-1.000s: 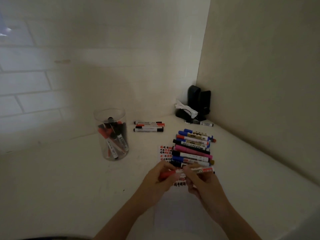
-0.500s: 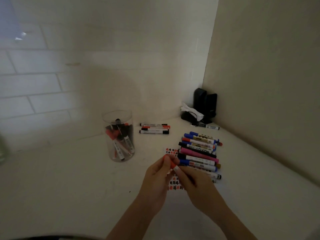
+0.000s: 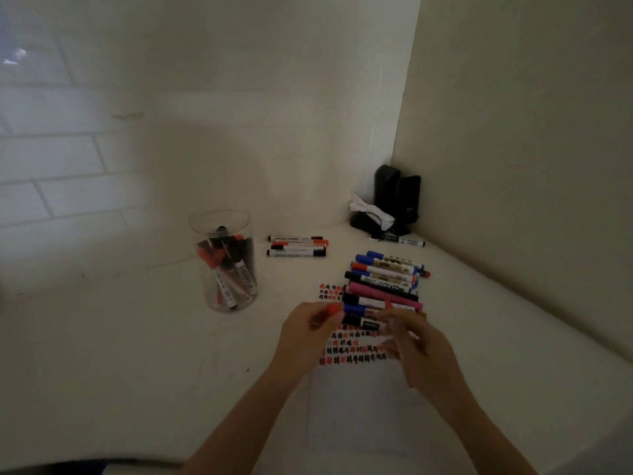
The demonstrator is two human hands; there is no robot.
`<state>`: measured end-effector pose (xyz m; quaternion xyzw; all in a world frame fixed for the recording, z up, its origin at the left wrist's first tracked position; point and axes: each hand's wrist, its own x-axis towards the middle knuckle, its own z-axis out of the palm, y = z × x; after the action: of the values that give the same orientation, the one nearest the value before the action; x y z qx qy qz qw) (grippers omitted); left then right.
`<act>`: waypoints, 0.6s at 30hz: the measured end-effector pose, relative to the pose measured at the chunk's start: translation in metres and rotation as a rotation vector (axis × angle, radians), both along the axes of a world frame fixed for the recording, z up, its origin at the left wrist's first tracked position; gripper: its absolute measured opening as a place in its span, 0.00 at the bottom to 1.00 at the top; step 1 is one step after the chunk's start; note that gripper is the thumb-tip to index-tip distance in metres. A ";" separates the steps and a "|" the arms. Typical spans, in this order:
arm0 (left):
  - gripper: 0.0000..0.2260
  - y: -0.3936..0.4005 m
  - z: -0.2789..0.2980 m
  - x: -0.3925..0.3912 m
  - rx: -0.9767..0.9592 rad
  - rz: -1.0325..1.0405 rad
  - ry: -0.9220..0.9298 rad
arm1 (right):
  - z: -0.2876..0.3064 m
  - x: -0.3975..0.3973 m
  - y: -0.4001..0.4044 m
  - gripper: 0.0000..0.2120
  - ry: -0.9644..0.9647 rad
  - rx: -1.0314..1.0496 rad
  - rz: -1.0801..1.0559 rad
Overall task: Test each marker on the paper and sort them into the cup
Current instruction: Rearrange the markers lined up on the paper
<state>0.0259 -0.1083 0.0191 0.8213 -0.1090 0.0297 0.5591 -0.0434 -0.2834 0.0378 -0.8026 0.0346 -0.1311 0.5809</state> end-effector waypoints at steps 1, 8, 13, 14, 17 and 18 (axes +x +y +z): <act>0.03 0.001 -0.003 0.001 0.045 -0.008 -0.025 | 0.004 -0.001 -0.004 0.13 0.017 0.178 0.019; 0.05 0.012 -0.025 0.006 0.115 0.032 -0.155 | -0.004 0.001 -0.030 0.13 0.167 0.450 0.055; 0.06 0.013 -0.038 0.012 0.183 -0.017 -0.262 | -0.026 0.009 -0.040 0.17 0.111 0.081 -0.176; 0.06 0.013 -0.039 0.012 0.194 -0.016 -0.266 | -0.030 0.010 -0.040 0.17 0.105 0.040 -0.200; 0.08 0.012 -0.043 0.014 0.206 -0.001 -0.289 | -0.037 0.011 -0.036 0.16 0.095 -0.062 -0.206; 0.08 0.012 -0.043 0.014 0.205 0.005 -0.293 | -0.039 0.011 -0.036 0.14 0.095 -0.077 -0.204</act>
<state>0.0394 -0.0964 -0.0241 0.8611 -0.1898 0.1391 0.4507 -0.0324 -0.3191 -0.0012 -0.8219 0.1383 -0.1527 0.5310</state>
